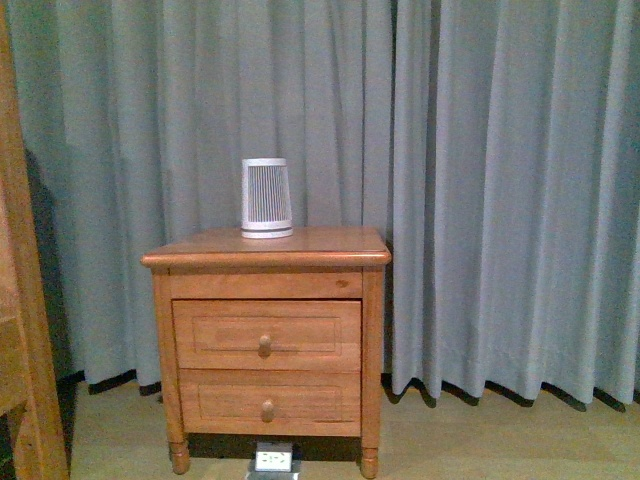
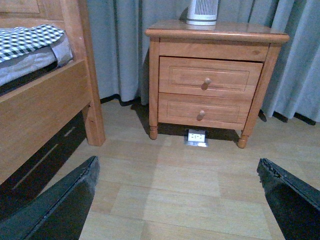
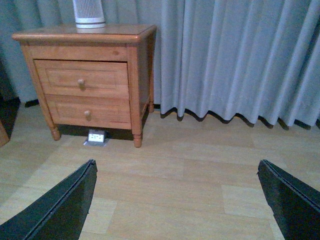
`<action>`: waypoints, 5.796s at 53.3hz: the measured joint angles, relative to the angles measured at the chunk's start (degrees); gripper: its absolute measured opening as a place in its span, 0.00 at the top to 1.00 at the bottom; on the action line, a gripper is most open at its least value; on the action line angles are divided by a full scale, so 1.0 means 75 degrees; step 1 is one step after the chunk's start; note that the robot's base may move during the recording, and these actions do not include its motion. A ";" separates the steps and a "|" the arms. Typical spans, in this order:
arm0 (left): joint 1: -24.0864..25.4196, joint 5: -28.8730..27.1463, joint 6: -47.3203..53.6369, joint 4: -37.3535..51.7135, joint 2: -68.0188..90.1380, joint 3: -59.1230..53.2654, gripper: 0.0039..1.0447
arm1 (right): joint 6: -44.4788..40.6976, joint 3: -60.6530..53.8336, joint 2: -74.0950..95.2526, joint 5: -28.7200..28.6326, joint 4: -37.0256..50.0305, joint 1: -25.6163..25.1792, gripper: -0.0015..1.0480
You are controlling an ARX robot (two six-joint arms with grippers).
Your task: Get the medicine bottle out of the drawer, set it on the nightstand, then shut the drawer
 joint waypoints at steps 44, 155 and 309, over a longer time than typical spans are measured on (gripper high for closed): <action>0.0000 0.0000 0.0000 0.0000 0.0000 0.0000 0.06 | 0.0000 0.0000 0.0000 0.0000 0.0000 0.0000 0.07; 0.0475 0.0694 -0.1816 -0.1390 0.2288 0.0758 0.06 | 0.0000 0.0000 0.0000 0.0003 0.0000 0.0000 0.07; -0.1795 -0.0557 0.0050 0.6717 1.9738 1.1325 0.52 | 0.0000 0.0000 0.0000 0.0000 0.0000 0.0000 0.07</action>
